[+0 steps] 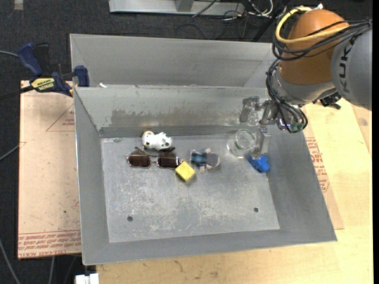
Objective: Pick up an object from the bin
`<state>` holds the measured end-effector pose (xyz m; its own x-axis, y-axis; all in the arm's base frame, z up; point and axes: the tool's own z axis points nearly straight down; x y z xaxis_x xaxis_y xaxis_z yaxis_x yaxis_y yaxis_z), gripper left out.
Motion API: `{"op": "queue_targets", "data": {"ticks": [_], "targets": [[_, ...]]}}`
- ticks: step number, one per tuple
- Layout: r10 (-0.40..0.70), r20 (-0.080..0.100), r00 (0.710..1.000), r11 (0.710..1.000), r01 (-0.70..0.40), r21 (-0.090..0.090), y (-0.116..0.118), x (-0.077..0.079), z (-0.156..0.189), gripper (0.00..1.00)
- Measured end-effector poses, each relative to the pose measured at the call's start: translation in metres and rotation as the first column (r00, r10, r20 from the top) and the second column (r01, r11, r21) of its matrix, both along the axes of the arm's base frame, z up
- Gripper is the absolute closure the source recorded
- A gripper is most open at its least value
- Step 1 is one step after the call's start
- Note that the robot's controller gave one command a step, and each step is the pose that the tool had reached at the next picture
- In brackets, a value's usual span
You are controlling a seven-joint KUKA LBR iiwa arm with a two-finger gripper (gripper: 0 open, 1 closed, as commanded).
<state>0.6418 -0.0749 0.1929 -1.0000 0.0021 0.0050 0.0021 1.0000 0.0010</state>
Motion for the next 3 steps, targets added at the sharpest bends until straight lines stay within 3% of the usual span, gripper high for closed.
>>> {"op": "queue_targets", "data": {"ticks": [1, 2, 3], "targets": [[0.002, 0.008, 1.0, 1.0, -0.002, -0.001, 0.0, 0.001, 0.005, 0.0], [-0.079, 0.011, 0.997, 0.997, 0.079, 0.0, 0.034, -0.01, -0.073, 0.0], [-0.152, 0.002, 0.988, 0.988, 0.152, 0.0, 0.046, -0.015, -0.095, 0.0]]}}
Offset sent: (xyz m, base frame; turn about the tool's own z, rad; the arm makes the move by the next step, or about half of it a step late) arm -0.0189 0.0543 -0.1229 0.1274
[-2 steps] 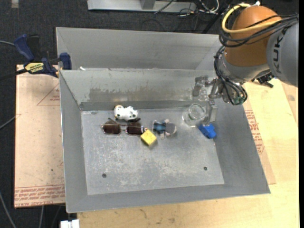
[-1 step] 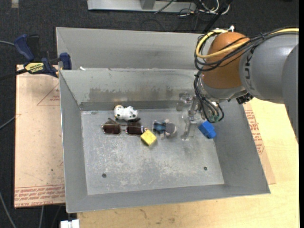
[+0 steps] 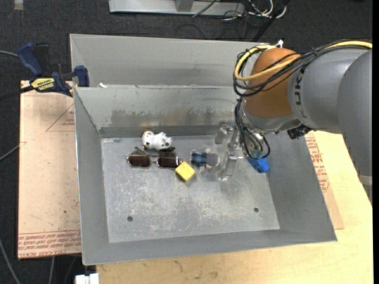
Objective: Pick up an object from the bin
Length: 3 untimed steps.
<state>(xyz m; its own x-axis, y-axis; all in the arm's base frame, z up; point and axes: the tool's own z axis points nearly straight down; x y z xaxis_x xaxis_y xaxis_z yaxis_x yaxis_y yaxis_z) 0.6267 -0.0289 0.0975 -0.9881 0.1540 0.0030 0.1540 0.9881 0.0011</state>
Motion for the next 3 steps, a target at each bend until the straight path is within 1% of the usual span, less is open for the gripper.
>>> {"op": "queue_targets", "data": {"ticks": [1, 2, 3], "targets": [[0.027, 0.006, 1.0, 1.0, -0.027, 0.0, 0.02, -0.003, 0.018, 0.0], [0.045, 0.003, 0.999, 0.999, -0.045, -0.001, 0.024, -0.002, -0.03, 0.0], [-0.082, 0.004, 0.997, 0.997, 0.082, -0.001, 0.03, -0.011, -0.027, 1.0]]}}
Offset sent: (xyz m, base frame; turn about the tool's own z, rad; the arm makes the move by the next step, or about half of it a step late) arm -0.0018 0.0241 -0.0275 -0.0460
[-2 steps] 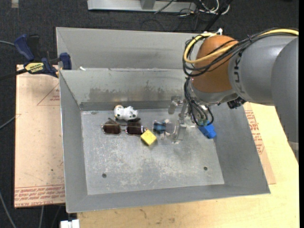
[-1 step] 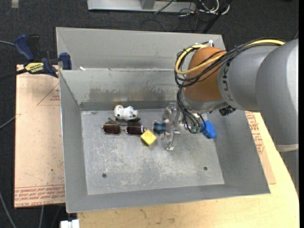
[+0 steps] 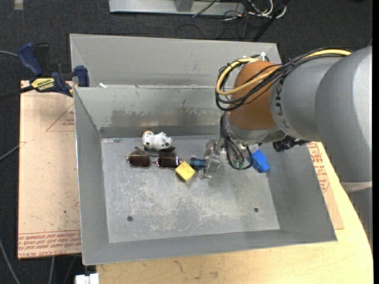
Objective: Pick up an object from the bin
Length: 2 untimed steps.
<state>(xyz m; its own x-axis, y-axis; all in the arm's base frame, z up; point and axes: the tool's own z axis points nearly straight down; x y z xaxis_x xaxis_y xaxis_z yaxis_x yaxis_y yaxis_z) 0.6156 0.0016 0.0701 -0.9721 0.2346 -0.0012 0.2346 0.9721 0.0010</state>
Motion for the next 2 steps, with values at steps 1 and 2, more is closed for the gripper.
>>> {"op": "queue_targets", "data": {"ticks": [1, 2], "targets": [[0.0, 0.0, 1.0, 1.0, 0.0, 0.0, 0.0, 0.0, 0.0, 1.0], [0.0, -0.003, 1.0, 1.0, 0.0, 0.0, 0.0, -0.0014, 0.0038, 1.0]]}}
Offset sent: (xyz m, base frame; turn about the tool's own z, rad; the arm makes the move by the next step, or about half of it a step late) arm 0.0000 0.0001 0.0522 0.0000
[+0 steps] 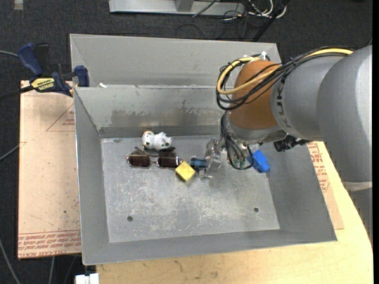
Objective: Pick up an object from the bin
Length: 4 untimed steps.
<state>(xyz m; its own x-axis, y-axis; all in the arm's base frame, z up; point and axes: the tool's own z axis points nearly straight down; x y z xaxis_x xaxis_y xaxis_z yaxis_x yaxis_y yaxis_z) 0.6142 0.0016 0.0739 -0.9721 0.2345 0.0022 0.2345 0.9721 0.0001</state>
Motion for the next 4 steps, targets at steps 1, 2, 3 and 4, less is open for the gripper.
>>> {"op": "queue_targets", "data": {"ticks": [1, 2, 3, 4], "targets": [[0.0, 0.0, 1.0, 1.0, 0.0, 0.0, 0.0, 0.0, 0.015, 1.0], [0.001, -0.001, 1.0, 1.0, -0.001, 0.0, 0.0, 0.0, 0.027, 1.0], [0.001, 0.001, 1.0, 1.0, -0.001, 0.001, 0.0, 0.0, 0.048, 1.0], [0.002, 0.002, 1.0, 1.0, -0.002, 0.0, 0.0, 0.001, 0.062, 1.0]]}}
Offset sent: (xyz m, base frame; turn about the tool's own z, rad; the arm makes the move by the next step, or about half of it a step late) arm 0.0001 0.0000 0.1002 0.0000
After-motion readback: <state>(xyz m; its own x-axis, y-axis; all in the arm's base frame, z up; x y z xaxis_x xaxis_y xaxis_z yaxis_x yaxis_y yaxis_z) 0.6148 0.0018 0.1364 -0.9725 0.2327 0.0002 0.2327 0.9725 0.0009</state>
